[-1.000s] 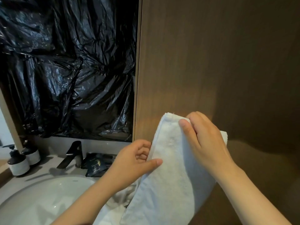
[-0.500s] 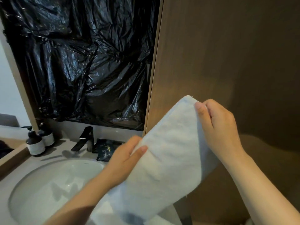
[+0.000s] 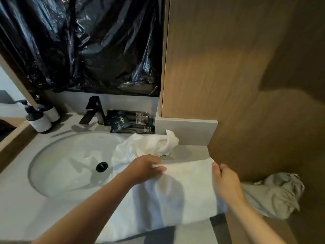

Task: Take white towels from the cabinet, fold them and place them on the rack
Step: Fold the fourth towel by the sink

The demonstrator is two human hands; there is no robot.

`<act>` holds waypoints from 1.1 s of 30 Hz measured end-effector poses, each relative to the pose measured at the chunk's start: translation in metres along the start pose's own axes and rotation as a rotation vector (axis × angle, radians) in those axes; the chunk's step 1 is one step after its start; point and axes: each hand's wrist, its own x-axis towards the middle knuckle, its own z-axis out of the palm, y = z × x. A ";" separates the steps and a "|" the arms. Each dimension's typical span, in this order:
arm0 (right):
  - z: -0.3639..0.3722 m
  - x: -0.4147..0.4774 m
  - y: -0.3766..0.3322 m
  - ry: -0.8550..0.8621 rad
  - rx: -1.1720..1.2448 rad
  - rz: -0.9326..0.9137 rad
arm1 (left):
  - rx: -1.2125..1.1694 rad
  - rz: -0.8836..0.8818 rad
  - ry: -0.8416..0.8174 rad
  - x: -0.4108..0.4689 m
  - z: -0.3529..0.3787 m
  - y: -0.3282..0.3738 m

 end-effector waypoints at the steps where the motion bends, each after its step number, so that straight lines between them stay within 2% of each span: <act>1: 0.004 -0.002 0.010 0.022 -0.010 0.018 | 0.023 0.010 0.038 0.003 0.010 0.000; 5: 0.012 0.005 0.029 0.107 -0.055 0.065 | 0.010 0.067 0.135 0.012 0.022 0.007; 9: 0.011 0.016 0.040 0.107 -0.168 0.084 | -0.018 0.046 0.188 0.007 0.033 -0.004; 12: 0.015 0.017 0.045 0.063 -0.274 0.115 | -0.032 0.037 0.237 -0.004 0.039 -0.017; 16: 0.026 0.014 0.033 -0.068 -0.215 0.129 | -0.068 0.005 0.298 -0.025 0.033 -0.039; 20: 0.039 0.010 0.008 -0.164 -0.206 -0.001 | -0.107 -0.024 0.299 -0.043 0.020 -0.062; 27: 0.070 0.003 -0.025 -0.465 -0.099 -0.298 | -0.065 -0.154 0.344 -0.068 0.013 -0.083; 33: 0.074 0.007 -0.020 -0.510 -0.035 -0.314 | -0.055 -0.215 0.341 -0.073 0.009 -0.089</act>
